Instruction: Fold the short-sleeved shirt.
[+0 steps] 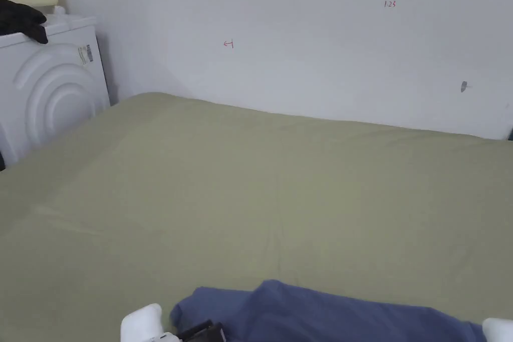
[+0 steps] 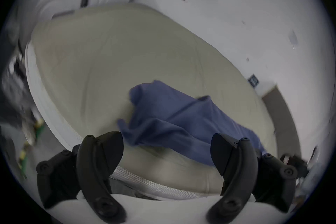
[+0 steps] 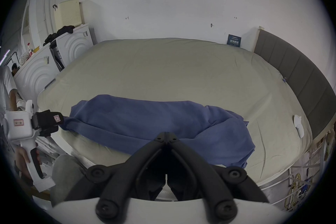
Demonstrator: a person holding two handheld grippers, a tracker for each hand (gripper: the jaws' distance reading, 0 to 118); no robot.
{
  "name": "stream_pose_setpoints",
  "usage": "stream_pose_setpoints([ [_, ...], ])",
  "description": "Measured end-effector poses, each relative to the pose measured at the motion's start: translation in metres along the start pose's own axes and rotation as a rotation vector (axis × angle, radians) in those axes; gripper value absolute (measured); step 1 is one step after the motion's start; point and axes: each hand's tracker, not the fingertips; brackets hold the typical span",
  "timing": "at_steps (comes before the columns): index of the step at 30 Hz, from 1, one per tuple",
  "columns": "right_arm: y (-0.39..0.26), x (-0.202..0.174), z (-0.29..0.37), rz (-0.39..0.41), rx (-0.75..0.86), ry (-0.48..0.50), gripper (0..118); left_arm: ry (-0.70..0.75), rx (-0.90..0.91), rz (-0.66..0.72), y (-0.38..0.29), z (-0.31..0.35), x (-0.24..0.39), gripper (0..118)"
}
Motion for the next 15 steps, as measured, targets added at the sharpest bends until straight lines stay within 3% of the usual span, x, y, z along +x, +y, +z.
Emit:
stream_pose_setpoints([
  [3, 0.005, 0.001, -0.001, 0.002, 0.005, 0.007, 1, -0.025, -0.014, 0.102, 0.011, -0.022, -0.021, 102],
  [15, 0.009, 0.014, -0.023, -0.011, -0.028, 0.011, 1, -0.067, 0.029, 0.119, 0.028, -0.082, -0.005, 102],
])
